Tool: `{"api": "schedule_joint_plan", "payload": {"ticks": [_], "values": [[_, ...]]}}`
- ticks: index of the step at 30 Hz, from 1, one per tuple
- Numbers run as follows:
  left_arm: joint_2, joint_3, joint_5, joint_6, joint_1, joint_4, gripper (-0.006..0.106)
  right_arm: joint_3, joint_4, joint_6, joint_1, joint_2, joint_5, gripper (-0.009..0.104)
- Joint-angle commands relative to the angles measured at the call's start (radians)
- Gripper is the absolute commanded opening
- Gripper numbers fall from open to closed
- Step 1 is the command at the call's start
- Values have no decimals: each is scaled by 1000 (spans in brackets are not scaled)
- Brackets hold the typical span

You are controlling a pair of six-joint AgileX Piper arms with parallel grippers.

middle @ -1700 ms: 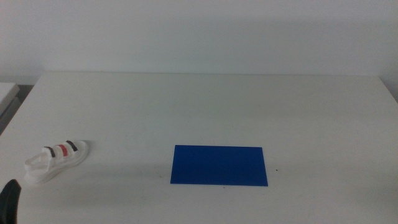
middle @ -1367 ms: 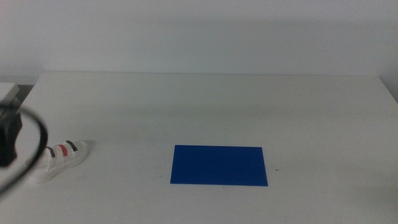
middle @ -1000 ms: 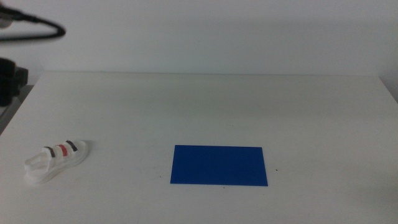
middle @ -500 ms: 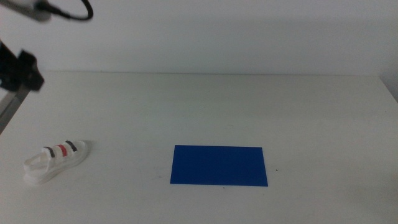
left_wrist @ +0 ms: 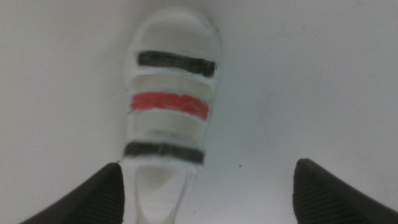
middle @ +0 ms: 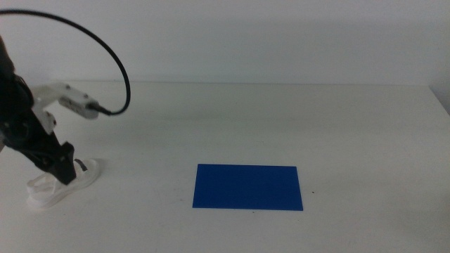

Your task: Use one arm to grab the shoe from the table and place it on the mat.

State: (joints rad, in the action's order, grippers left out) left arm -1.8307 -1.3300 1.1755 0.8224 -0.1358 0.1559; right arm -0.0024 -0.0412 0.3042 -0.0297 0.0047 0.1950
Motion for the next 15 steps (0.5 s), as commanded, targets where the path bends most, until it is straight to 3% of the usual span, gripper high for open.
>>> {"api": "schedule_joint_plan", "payload": {"ticks": [1, 11, 15], "values": [[-38, -9, 14, 16, 6, -11, 90, 2, -7, -4, -2, -5, -8, 79], [-134, -9, -37, 25, 6, -72, 89, 2, -7, -4, -2, -5, -8, 79], [-146, -9, -55, 37, 6, -70, 84, 2, -7, -4, -2, -5, -8, 79]]}}
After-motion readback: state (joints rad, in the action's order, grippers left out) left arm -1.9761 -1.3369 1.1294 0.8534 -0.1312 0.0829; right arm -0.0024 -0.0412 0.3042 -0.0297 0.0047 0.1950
